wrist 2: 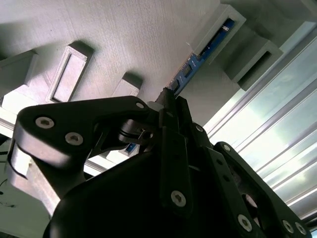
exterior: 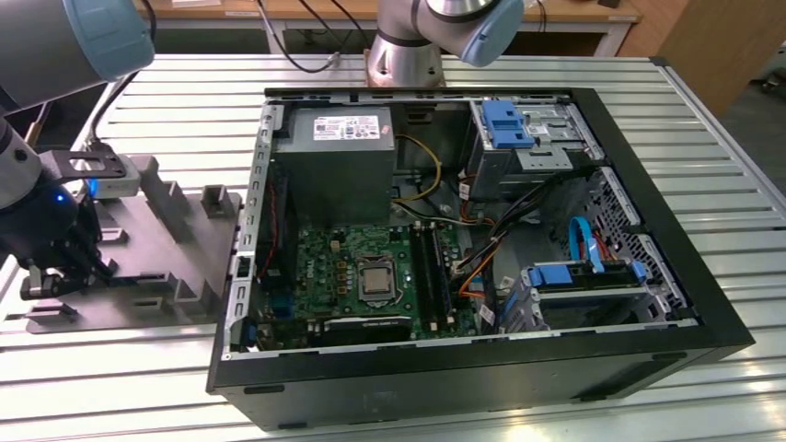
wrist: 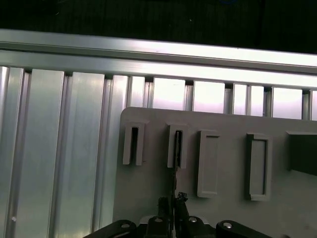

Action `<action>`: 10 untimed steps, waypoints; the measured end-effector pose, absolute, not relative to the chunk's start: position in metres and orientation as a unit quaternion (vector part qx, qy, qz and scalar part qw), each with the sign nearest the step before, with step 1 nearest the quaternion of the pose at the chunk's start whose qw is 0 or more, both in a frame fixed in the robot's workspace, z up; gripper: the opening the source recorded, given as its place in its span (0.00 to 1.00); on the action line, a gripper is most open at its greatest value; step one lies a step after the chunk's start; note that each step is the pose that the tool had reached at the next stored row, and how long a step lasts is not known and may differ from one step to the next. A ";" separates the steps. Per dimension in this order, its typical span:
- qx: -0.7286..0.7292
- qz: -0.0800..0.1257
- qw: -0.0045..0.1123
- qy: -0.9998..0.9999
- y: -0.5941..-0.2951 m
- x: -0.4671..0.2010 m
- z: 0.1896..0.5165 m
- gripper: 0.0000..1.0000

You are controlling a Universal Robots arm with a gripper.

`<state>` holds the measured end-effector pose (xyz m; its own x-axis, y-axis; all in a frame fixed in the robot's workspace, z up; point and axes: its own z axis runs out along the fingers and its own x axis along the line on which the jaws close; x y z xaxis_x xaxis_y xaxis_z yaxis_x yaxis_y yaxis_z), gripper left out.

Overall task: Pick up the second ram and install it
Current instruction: 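Pick up the second ram and move it above second insertion slot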

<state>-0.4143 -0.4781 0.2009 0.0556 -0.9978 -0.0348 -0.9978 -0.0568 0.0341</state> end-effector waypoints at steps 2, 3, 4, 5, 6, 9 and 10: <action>0.727 -0.024 0.000 -0.687 -0.478 -0.414 0.201 0.19; 0.727 -0.024 0.000 -0.687 -0.478 -0.414 0.201 0.19; 0.727 -0.024 0.000 -0.687 -0.478 -0.414 0.201 0.19; 0.727 -0.024 0.000 -0.687 -0.478 -0.414 0.201 0.19; 0.727 -0.025 0.000 -0.687 -0.478 -0.414 0.201 0.19; 0.727 -0.028 -0.003 -0.687 -0.478 -0.414 0.201 0.19; 0.727 -0.028 -0.004 -0.687 -0.478 -0.414 0.201 0.19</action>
<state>-0.4142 -0.4778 0.2008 0.0557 -0.9974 -0.0460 -0.9978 -0.0573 0.0335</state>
